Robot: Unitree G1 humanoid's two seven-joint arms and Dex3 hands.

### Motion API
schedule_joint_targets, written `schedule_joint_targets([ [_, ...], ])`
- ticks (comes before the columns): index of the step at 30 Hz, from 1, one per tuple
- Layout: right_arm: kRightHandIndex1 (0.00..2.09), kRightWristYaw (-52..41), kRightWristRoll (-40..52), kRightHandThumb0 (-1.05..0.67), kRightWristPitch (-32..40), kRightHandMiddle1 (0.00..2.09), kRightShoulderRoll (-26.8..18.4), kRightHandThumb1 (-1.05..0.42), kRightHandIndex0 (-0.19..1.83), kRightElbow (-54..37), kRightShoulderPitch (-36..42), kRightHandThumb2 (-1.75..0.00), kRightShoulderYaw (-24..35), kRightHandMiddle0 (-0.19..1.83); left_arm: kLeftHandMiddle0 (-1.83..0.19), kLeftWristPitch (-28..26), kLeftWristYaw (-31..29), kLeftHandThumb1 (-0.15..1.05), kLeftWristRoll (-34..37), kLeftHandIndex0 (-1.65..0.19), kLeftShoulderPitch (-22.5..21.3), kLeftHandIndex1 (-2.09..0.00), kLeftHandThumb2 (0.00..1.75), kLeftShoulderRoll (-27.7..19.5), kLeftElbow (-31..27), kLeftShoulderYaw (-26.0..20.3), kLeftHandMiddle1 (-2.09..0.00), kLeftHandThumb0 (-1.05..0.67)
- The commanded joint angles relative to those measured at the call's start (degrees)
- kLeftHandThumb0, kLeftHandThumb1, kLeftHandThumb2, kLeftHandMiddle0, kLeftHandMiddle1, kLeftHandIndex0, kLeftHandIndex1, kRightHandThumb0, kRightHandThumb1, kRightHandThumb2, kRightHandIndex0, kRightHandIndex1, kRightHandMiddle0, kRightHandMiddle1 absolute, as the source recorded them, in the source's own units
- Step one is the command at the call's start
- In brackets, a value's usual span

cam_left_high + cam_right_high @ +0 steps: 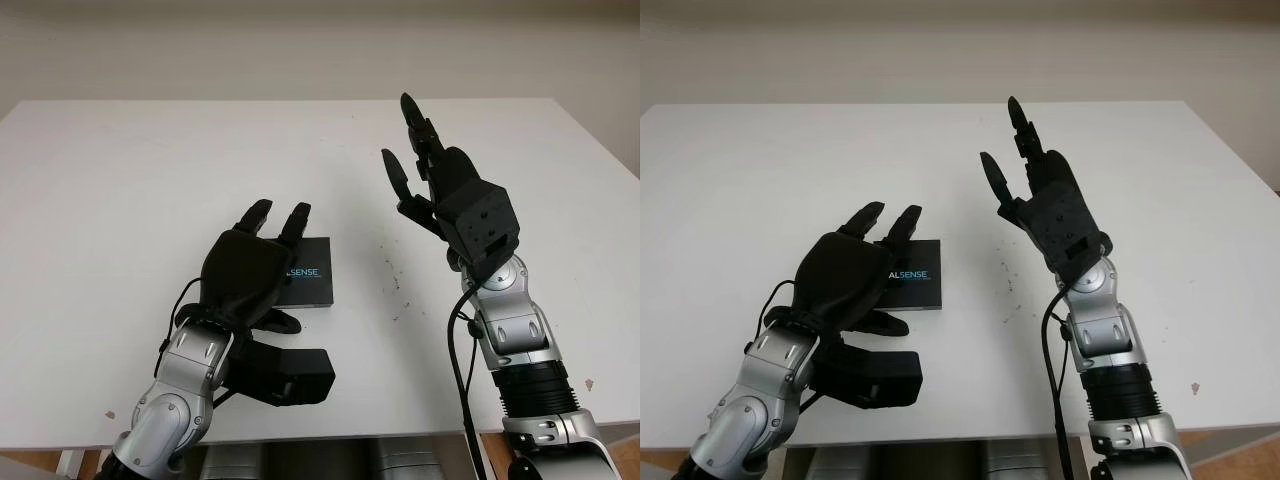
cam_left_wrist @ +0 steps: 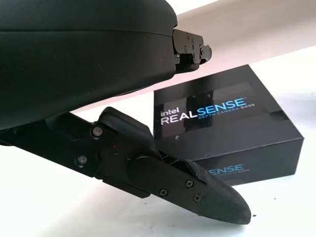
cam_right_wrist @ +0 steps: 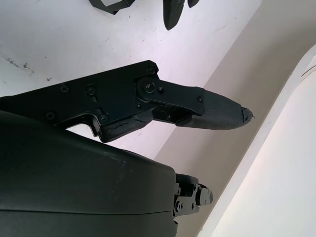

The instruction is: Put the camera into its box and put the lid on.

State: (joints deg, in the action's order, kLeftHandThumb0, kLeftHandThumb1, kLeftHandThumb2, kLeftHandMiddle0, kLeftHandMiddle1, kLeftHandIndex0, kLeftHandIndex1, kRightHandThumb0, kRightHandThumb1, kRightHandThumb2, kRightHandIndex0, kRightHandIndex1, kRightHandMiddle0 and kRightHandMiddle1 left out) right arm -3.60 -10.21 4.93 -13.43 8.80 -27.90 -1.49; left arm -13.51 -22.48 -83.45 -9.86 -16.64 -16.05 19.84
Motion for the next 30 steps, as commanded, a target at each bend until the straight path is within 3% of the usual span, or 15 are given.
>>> schedule_joint_targets([
  [1,0.06,0.3,-0.2,-0.73,-0.2,0.07,-0.1,-1.05,-0.03,-0.7,-0.7,-0.64,0.1,-0.02,-0.11,-0.5,0.6,0.96,0.7,0.00,-1.4,-0.08,0.05,0.9,0.6,0.2,-0.09,-0.89],
  [11,0.06,0.4,-0.4,-0.72,0.6,0.08,0.0,-1.05,-0.02,-1.3,-0.6,-0.64,0.1,-0.02,-0.16,-0.6,1.8,0.94,3.2,-0.02,-1.7,-0.09,0.05,1.2,1.8,0.5,-0.11,-0.84],
  [15,0.05,0.0,0.2,-0.72,-0.1,0.07,0.0,-1.05,-0.04,-1.0,-0.8,-0.64,0.4,-0.03,-0.21,-0.6,2.3,0.90,5.2,-0.05,-1.5,-0.10,0.04,1.2,1.7,0.5,-0.14,-0.71],
  [17,0.05,0.2,0.3,-0.73,0.0,0.07,0.1,-1.05,-0.04,-1.0,-0.8,-0.64,0.4,-0.03,-0.03,-0.9,2.3,0.88,5.8,-0.12,-1.4,-0.12,0.05,1.3,1.7,0.5,-0.68,-0.54],
  [19,0.05,0.1,0.3,-0.72,0.0,0.07,0.0,-1.05,-0.03,-1.0,-0.8,-0.64,0.4,-0.03,0.12,-0.9,3.2,0.87,6.2,-0.21,-1.3,-0.20,0.05,1.4,1.9,0.7,-1.14,-0.48],
  [20,0.05,-0.1,0.6,-0.72,-0.3,0.07,0.0,-1.05,-0.04,-0.9,-0.8,-0.64,0.5,-0.03,0.16,-0.7,4.2,0.88,6.4,-0.19,-1.2,-0.44,0.05,1.4,2.1,0.7,-1.43,-0.41],
  [21,0.05,-0.1,0.8,-0.72,-0.6,0.07,0.0,-1.05,-0.04,-0.7,-0.8,-0.64,0.6,-0.03,0.17,-0.4,5.4,0.88,6.5,-0.09,-1.1,-0.77,0.05,1.2,2.4,0.9,-1.55,-0.38],
  [23,0.05,0.0,0.8,-0.72,-0.7,0.07,0.0,-1.05,-0.04,-0.6,-0.9,-0.63,0.6,-0.03,0.14,0.2,8.5,0.86,5.5,0.02,-1.0,-1.21,0.05,0.3,3.4,1.5,-1.79,-0.37],
  [30,0.05,-0.1,0.6,-0.73,-0.5,0.07,-0.3,-1.05,-0.04,-0.6,-0.9,-0.64,0.4,-0.03,-0.12,1.8,19.5,0.97,4.2,-0.03,-1.5,-1.55,0.07,-1.9,7.8,2.8,-2.08,-0.21],
])
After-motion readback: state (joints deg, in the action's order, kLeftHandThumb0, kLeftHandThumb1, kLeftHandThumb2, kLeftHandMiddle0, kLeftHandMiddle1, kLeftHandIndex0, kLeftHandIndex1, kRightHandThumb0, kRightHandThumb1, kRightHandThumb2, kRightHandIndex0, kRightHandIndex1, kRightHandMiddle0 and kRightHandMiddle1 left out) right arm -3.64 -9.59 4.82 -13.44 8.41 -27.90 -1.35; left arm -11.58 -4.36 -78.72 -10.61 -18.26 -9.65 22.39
